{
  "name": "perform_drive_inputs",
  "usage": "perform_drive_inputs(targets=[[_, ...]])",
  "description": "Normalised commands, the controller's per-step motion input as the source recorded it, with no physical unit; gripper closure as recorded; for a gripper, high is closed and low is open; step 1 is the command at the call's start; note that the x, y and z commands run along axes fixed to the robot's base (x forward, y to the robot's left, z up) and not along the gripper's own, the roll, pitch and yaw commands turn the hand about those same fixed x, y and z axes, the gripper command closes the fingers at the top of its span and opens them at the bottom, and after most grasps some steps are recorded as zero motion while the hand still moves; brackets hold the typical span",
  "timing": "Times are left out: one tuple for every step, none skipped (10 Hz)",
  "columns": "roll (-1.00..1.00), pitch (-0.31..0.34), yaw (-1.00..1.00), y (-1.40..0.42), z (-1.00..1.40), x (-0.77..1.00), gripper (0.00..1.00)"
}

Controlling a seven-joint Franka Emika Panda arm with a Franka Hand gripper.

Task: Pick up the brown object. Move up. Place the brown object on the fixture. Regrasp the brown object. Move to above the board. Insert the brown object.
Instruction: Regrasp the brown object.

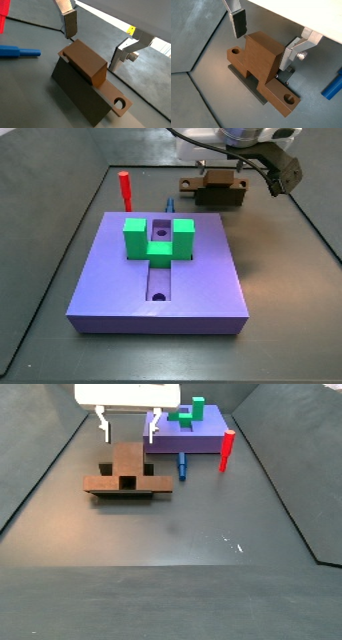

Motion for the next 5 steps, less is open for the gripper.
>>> perform_drive_inputs(targets=[[0.00, 0.000, 0.03, 0.03, -0.32, 0.00, 0.00], [0.06, 0.000, 0.03, 0.01, -0.34, 0.02, 0.00], [0.14, 0.000, 0.03, 0.00, -0.35, 0.01, 0.00], [0.26, 0.000, 0.07, 0.00, -0.30, 0.00, 0.00], [0.43, 0.011, 0.17, 0.00, -0.09, 0.00, 0.00]])
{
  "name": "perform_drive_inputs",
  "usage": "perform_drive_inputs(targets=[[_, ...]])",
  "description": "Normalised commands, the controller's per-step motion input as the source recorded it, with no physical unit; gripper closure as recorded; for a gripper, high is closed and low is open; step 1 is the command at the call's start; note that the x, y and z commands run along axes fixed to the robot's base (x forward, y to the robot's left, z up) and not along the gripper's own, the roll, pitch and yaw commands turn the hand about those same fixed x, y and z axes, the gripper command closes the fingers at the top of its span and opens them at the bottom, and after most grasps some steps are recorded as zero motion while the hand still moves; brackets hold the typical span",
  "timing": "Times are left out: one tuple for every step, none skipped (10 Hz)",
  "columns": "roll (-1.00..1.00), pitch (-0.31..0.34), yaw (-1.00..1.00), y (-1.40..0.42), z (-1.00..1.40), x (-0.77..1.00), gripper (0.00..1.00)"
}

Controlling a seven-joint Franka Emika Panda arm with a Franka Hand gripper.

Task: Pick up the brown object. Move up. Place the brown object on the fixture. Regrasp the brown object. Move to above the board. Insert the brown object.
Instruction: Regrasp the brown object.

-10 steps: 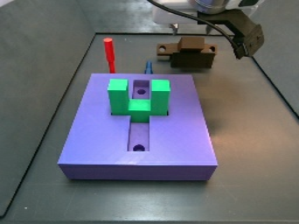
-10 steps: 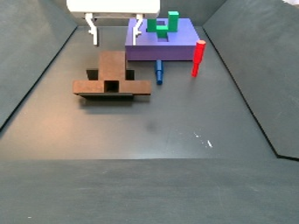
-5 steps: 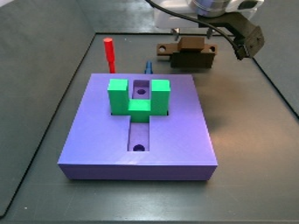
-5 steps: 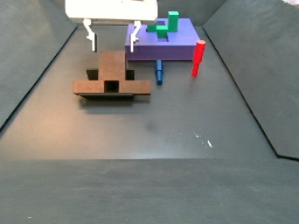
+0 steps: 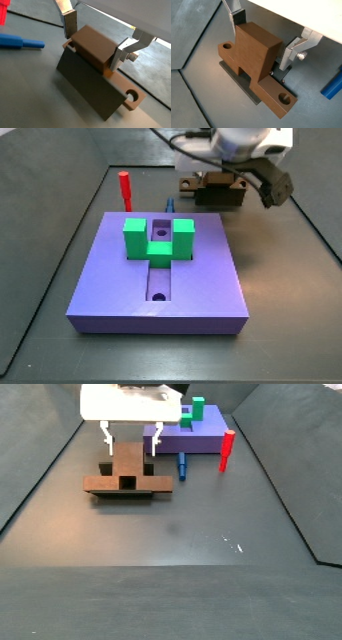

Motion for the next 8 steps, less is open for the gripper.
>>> perform_drive_inputs(targets=[[0.53, 0.026, 0.16, 0.00, -0.07, 0.01, 0.00], [0.57, 0.126, 0.14, 0.00, 0.00, 0.11, 0.00], [0.61, 0.103, 0.13, 0.00, -0.02, 0.05, 0.00], [0.38, 0.000, 0.08, 0.00, -0.23, 0.09, 0.00], [0.23, 0.000, 0.02, 0.00, -0.31, 0.07, 0.00], [0.16, 0.000, 0.01, 0.00, -0.27, 0.08, 0.00], [0.12, 0.000, 0.00, 0.00, -0.15, 0.08, 0.00], [0.06, 0.117, 0.00, 0.04, 0.00, 0.02, 0.00]])
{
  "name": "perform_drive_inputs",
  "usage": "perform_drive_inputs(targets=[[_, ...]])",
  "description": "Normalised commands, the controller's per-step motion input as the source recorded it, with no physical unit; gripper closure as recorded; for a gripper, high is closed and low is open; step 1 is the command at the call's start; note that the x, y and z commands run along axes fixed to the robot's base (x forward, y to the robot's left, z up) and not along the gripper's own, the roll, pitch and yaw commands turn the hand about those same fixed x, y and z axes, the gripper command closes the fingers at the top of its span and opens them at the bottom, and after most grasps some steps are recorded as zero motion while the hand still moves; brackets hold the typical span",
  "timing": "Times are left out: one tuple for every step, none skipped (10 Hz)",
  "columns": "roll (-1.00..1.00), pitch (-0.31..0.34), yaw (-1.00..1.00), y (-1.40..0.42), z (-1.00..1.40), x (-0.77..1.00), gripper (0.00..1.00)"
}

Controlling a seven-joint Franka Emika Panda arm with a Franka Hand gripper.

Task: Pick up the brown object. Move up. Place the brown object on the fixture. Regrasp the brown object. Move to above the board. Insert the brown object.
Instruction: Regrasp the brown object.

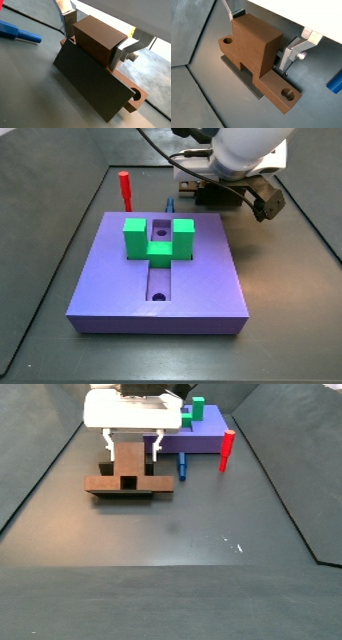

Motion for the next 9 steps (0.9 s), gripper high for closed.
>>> perform_drive_inputs(targets=[[0.07, 0.097, 0.00, 0.01, 0.00, 0.01, 0.00], [0.22, 0.089, 0.00, 0.00, 0.00, 0.04, 0.00], [0.29, 0.206, 0.06, 0.00, 0.05, 0.18, 0.00], [0.27, 0.157, 0.11, 0.00, 0.04, 0.07, 0.00], [0.28, 0.169, 0.10, 0.00, 0.04, 0.08, 0.00], [0.16, 0.000, 0.11, 0.00, -0.01, 0.02, 0.00], [0.00, 0.000, 0.00, 0.00, 0.00, 0.00, 0.00], [0.00, 0.000, 0.00, 0.00, 0.00, 0.00, 1.00], [0.00, 0.000, 0.00, 0.00, 0.00, 0.00, 1.00]])
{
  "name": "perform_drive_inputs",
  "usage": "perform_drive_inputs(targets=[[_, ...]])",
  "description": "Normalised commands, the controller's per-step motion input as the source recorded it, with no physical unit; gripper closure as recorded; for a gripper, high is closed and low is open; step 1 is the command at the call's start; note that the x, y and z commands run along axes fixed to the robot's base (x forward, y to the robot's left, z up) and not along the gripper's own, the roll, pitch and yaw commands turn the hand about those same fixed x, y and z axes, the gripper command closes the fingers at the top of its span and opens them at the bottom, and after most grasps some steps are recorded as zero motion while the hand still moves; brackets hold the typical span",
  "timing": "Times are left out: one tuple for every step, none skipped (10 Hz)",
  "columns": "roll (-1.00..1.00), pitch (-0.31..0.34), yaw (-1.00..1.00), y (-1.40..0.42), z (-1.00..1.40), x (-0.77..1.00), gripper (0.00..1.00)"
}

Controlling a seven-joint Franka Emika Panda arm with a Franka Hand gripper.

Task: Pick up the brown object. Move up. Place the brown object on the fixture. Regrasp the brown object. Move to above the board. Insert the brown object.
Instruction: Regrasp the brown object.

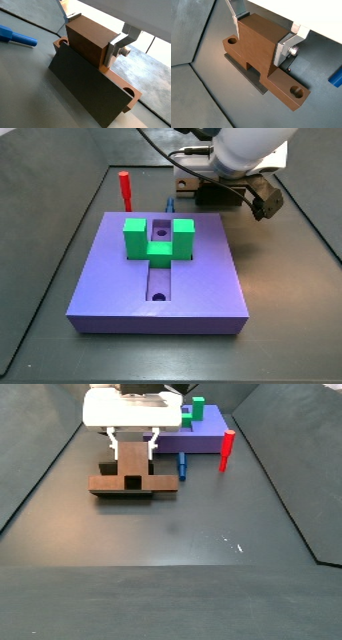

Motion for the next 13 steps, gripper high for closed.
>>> perform_drive_inputs(targets=[[0.00, 0.000, 0.00, 0.00, 0.00, 0.00, 1.00], [0.00, 0.000, 0.00, 0.00, 0.00, 0.00, 1.00], [0.00, 0.000, 0.00, 0.00, 0.00, 0.00, 1.00], [0.00, 0.000, 0.00, 0.00, 0.00, 0.00, 1.00], [0.00, 0.000, 0.00, 0.00, 0.00, 0.00, 1.00], [0.00, 0.000, 0.00, 0.00, 0.00, 0.00, 1.00], [0.00, 0.000, 0.00, 0.00, 0.00, 0.00, 1.00], [0.00, 0.000, 0.00, 0.00, 0.00, 0.00, 1.00], [0.00, 0.000, 0.00, 0.00, 0.00, 0.00, 1.00], [0.00, 0.000, 0.00, 0.00, 0.00, 0.00, 1.00], [0.00, 0.000, 0.00, 0.00, 0.00, 0.00, 1.00], [0.00, 0.000, 0.00, 0.00, 0.00, 0.00, 1.00], [0.00, 0.000, 0.00, 0.00, 0.00, 0.00, 1.00]])
